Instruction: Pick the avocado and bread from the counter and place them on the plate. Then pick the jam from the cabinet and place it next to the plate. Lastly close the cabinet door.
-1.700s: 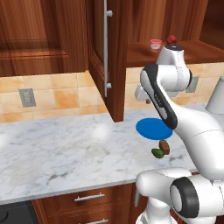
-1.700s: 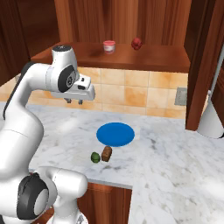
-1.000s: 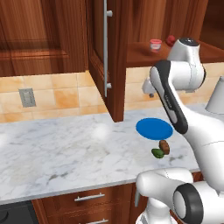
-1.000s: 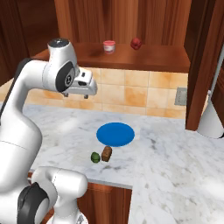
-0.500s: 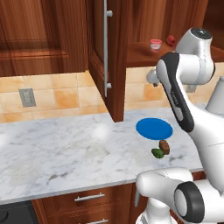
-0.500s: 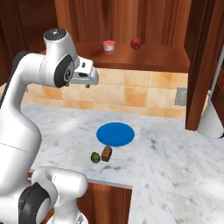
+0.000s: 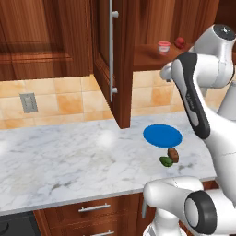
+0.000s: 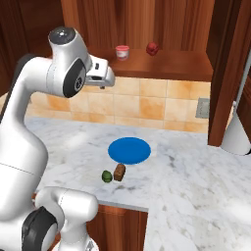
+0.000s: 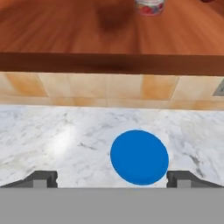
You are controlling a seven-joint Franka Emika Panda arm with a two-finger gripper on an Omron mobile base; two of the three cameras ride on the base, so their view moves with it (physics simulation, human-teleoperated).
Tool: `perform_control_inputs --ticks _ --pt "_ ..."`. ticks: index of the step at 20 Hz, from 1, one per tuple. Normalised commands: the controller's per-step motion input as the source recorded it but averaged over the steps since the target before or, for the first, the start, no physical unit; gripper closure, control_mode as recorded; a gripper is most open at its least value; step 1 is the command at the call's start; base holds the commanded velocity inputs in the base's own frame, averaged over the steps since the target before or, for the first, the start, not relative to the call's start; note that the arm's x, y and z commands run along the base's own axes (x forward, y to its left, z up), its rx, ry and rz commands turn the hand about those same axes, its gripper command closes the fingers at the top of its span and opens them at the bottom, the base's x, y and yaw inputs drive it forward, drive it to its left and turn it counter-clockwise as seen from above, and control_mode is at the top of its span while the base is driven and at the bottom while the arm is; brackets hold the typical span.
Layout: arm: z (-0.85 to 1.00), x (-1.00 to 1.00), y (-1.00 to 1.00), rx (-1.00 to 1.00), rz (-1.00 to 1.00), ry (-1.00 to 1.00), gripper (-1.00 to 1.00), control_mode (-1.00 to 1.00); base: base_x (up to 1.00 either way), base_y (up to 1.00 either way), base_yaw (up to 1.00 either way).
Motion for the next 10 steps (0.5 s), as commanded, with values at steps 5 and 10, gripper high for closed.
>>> perform_control_inputs --ticks 5,10 --pt "0.22 0.32 -0.07 -0.01 0.0 -0.12 -1.0 -1.0 0.0 0.0 0.0" --pt "0.08 0.43 0.0 -0.05 0.0 -0.12 -1.0 -1.0 0.0 0.0 0.0"
